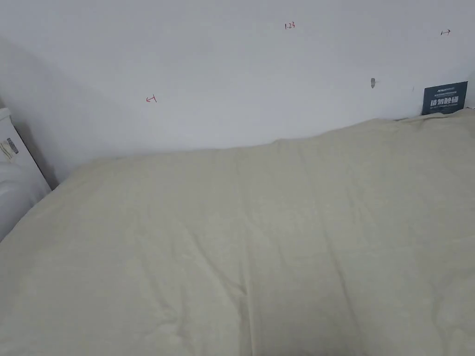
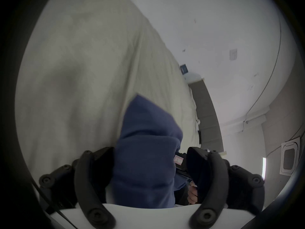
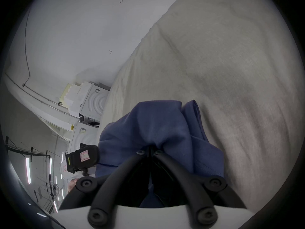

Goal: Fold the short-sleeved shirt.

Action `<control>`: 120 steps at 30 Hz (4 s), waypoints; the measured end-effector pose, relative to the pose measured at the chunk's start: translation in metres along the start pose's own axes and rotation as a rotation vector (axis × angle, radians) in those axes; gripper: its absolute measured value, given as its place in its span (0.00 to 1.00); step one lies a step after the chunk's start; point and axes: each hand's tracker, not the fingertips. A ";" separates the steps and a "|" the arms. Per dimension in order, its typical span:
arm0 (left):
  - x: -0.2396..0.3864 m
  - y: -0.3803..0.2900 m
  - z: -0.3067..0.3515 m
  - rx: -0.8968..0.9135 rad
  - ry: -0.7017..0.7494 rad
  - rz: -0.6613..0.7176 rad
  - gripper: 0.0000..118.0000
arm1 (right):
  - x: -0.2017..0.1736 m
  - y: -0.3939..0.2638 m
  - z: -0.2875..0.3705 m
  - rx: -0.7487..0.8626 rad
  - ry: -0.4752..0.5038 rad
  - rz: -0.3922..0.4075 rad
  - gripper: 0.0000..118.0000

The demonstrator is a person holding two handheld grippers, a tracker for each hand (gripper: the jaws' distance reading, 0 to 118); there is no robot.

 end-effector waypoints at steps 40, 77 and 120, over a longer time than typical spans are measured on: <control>-0.062 0.132 0.401 0.598 0.663 -0.025 0.63 | -0.086 -0.012 0.085 0.071 -0.231 0.238 0.02; 0.225 -0.085 0.188 0.680 0.541 -0.820 0.04 | -0.203 -0.027 0.186 0.520 -0.345 0.719 0.02; 0.218 -0.076 0.181 0.710 0.529 -0.784 1.00 | -0.213 -0.028 0.166 0.555 -0.427 0.750 0.71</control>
